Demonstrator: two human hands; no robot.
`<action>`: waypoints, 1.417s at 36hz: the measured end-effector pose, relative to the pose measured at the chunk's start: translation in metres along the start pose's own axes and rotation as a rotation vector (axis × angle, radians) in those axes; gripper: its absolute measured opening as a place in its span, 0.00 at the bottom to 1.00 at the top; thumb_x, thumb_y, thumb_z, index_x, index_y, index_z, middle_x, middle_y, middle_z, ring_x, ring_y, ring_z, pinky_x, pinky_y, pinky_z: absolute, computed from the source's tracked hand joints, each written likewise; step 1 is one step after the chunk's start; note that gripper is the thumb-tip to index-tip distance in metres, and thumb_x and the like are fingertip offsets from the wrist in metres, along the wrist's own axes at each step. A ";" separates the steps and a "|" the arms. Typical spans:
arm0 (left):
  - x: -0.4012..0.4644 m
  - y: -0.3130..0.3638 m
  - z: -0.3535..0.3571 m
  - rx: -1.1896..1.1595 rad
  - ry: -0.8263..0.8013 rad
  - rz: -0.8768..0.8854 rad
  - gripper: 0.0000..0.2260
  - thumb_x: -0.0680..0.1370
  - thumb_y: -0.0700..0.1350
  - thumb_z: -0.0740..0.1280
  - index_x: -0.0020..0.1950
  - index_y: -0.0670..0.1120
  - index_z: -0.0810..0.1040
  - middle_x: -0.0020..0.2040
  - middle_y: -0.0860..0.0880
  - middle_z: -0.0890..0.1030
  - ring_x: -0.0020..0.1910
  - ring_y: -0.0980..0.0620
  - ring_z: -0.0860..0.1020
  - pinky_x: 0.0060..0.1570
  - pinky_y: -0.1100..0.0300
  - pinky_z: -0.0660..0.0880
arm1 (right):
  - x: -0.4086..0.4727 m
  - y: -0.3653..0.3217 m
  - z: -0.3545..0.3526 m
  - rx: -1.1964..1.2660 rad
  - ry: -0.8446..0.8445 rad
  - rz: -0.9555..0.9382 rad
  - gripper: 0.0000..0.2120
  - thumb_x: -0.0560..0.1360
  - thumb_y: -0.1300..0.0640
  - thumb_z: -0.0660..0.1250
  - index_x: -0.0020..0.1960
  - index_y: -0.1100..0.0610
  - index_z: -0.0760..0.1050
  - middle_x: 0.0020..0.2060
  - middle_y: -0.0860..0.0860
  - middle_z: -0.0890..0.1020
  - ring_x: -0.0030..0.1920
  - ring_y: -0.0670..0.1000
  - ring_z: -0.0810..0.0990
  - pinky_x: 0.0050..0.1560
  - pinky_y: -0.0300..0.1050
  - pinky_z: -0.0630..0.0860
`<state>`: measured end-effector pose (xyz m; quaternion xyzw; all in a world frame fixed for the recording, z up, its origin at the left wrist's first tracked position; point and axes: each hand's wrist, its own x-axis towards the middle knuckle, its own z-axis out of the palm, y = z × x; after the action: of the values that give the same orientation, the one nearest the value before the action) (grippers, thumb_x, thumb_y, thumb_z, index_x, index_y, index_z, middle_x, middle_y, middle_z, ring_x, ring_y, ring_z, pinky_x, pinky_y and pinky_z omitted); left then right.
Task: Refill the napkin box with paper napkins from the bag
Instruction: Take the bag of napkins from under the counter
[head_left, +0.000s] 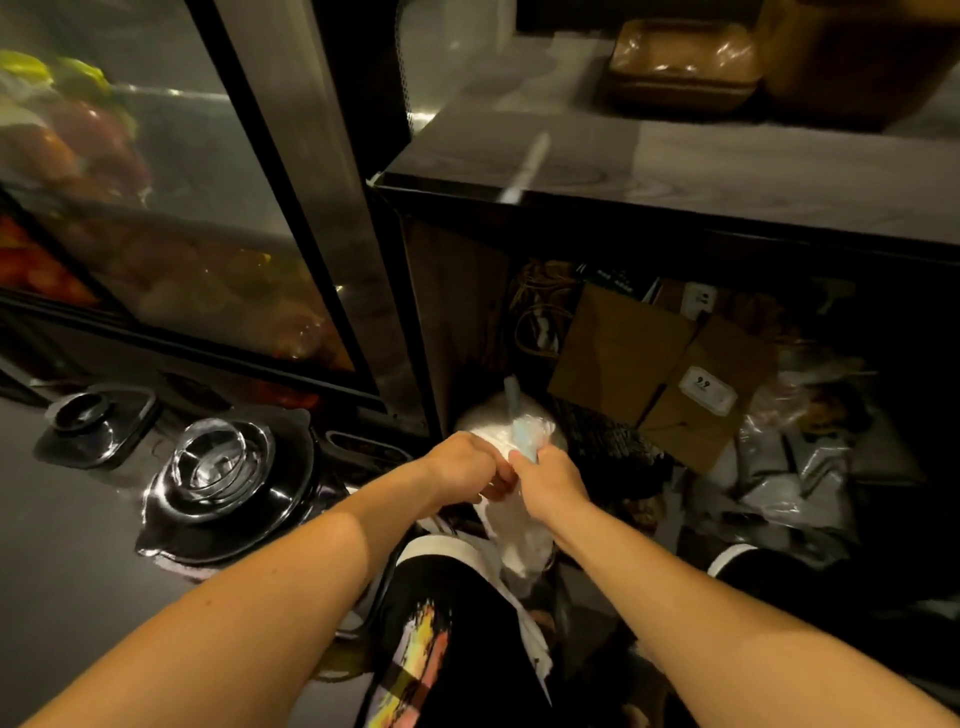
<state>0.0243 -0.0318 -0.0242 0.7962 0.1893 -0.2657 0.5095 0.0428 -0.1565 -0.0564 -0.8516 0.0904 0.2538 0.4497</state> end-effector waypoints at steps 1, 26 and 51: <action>-0.003 0.005 0.003 -0.006 0.002 0.024 0.16 0.77 0.32 0.59 0.39 0.44 0.82 0.40 0.45 0.84 0.41 0.50 0.81 0.46 0.59 0.76 | -0.006 -0.001 -0.006 -0.015 -0.002 -0.014 0.20 0.83 0.49 0.61 0.71 0.57 0.72 0.63 0.57 0.79 0.60 0.59 0.78 0.58 0.49 0.75; -0.184 0.200 0.035 0.088 -0.132 0.543 0.10 0.68 0.34 0.59 0.33 0.37 0.80 0.33 0.38 0.82 0.28 0.43 0.80 0.29 0.60 0.71 | -0.178 -0.095 -0.241 -0.063 0.072 -0.433 0.13 0.73 0.64 0.68 0.30 0.58 0.75 0.21 0.46 0.72 0.26 0.46 0.69 0.30 0.41 0.66; -0.223 0.420 0.020 0.010 0.264 1.082 0.08 0.79 0.39 0.65 0.42 0.40 0.81 0.40 0.43 0.83 0.38 0.50 0.82 0.41 0.58 0.79 | -0.235 -0.197 -0.477 0.040 0.278 -0.621 0.15 0.79 0.46 0.69 0.50 0.58 0.82 0.38 0.50 0.87 0.35 0.47 0.86 0.40 0.43 0.78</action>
<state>0.0843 -0.2286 0.4048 0.8088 -0.1857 0.1347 0.5415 0.0847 -0.4474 0.4292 -0.8561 -0.1077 -0.0157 0.5053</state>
